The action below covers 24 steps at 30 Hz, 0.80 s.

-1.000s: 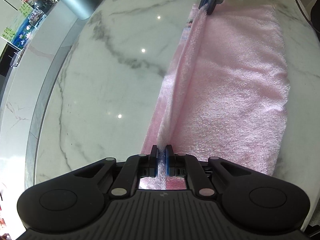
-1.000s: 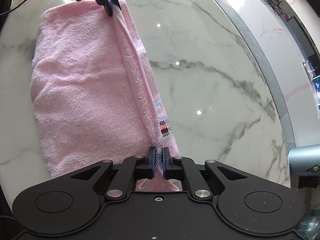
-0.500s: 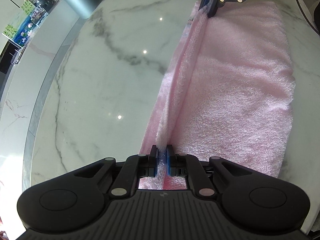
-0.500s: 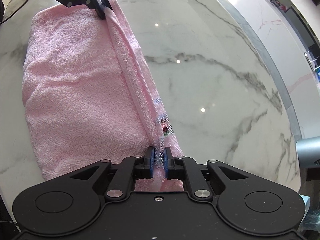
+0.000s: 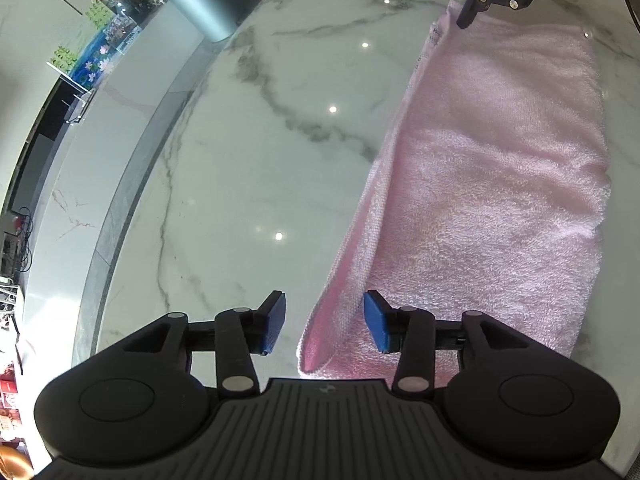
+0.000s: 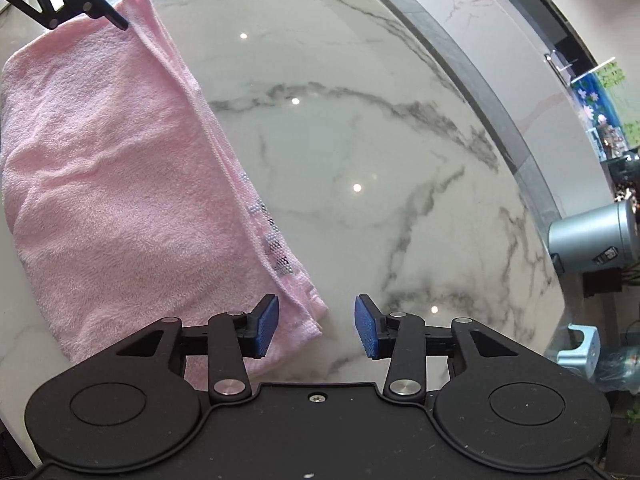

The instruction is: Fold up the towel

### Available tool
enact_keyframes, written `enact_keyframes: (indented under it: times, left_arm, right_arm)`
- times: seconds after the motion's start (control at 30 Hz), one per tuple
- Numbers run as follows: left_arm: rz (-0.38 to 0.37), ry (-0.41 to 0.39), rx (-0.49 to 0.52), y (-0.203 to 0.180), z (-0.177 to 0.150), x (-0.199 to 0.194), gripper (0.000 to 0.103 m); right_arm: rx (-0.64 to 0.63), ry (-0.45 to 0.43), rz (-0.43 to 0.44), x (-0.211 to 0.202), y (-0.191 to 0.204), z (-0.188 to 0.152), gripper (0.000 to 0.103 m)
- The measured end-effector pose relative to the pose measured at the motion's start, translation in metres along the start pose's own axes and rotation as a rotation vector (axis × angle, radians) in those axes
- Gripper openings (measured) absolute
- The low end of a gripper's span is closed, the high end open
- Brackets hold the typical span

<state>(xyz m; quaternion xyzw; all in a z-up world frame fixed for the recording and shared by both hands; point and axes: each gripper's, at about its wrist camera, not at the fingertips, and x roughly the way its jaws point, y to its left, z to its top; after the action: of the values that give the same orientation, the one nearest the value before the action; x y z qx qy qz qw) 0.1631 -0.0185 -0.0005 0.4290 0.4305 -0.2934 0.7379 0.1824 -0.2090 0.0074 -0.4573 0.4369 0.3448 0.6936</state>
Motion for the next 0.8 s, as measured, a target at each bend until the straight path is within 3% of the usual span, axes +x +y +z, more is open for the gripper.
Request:
enact_keyframes:
  times: [0.2, 0.43, 0.57, 0.7, 0.8]
  left_arm:
    - [0.078, -0.032, -0.095, 0.009, -0.001, -0.034, 0.047]
    - [0.098, -0.095, -0.231, -0.009, -0.008, -0.071, 0.047]
    - [0.103, -0.146, -0.413, -0.021, -0.021, -0.083, 0.047]
    - [0.050, -0.208, -0.671, -0.028, -0.042, -0.084, 0.047]
    - [0.037, -0.234, -0.785, -0.033, -0.055, -0.077, 0.047]
  right_arm:
    - [0.076, -0.023, -0.036, -0.039, 0.005, -0.011, 0.042]
    - [0.190, -0.089, -0.034, -0.073, 0.020, -0.020, 0.042]
    - [0.365, -0.145, -0.043, -0.077, 0.032, -0.030, 0.043]
    - [0.512, -0.177, -0.045, -0.076, 0.052, -0.044, 0.045]
    - [0.649, -0.229, -0.022, -0.070, 0.059, -0.055, 0.045]
